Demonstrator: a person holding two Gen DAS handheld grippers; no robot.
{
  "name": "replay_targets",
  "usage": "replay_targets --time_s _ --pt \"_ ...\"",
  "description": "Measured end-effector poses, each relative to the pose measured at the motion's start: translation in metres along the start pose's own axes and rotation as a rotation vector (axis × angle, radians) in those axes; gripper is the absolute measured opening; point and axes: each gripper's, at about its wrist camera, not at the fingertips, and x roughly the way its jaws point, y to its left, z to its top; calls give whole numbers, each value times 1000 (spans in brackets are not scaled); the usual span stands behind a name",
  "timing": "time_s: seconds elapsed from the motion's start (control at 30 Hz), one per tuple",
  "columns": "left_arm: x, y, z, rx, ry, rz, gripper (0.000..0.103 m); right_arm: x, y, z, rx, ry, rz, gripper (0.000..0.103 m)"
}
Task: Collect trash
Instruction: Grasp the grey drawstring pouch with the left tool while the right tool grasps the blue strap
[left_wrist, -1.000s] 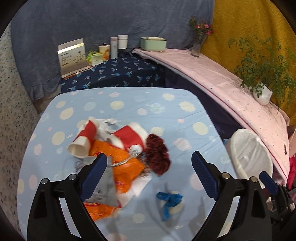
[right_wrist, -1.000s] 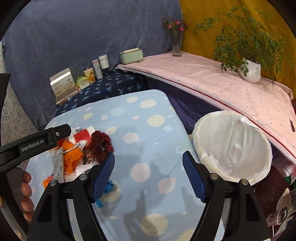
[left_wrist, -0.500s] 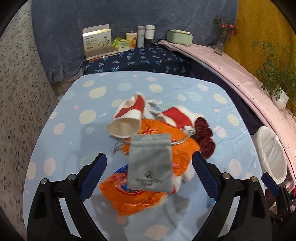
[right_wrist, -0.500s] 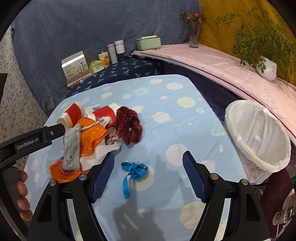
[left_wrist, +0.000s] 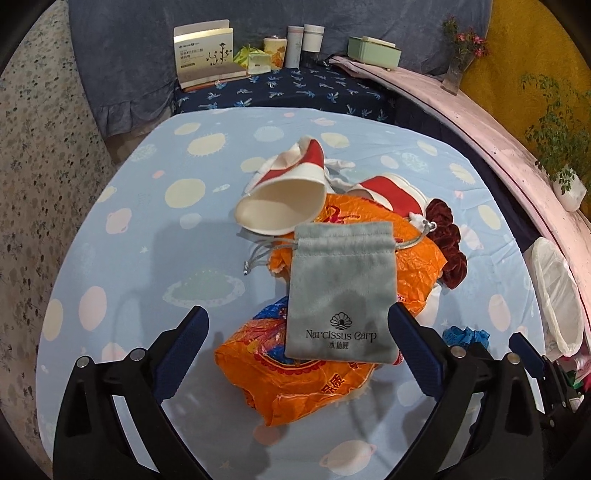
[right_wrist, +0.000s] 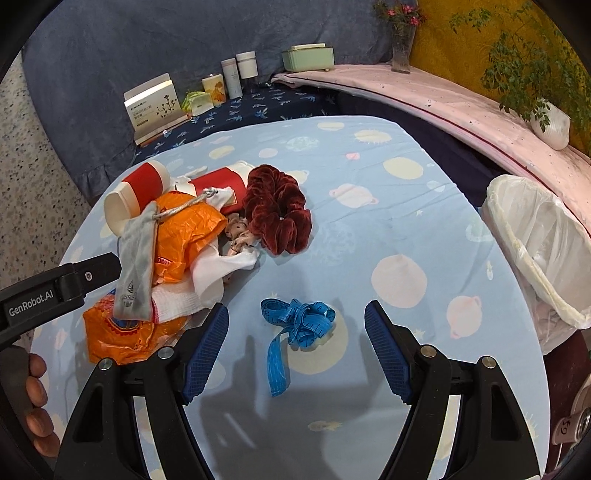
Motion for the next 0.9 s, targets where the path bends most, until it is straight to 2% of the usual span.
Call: replay_targets --time_s 0.33,0.5,0.57,0.7,0.77,0.8,0.83,0.87,0.9 --pt "23 -7 4 -16 47 -70 94 20 -5 0 18 39 2 60" --pt "31 -12 5 -8 59 -92 93 30 -4 -4 13 67 10 48" --pt "32 -15 6 5 58 -101 87 33 -4 -5 15 78 15 42" --pt "36 -16 6 18 82 -134 64 34 -5 -6 13 76 14 30" --pt "35 -16 5 18 87 -147 51 33 -4 -6 11 75 20 28" --pt "34 -17 4 23 86 -151 48 32 -4 -7 10 74 24 26" --pt "33 -18 4 26 83 -153 40 31 -4 -7 10 75 26 26" --pt "31 -18 4 30 80 -155 29 30 -4 -7 9 74 26 25" --pt "29 -19 3 36 78 -154 24 29 -4 -7 10 71 27 24"
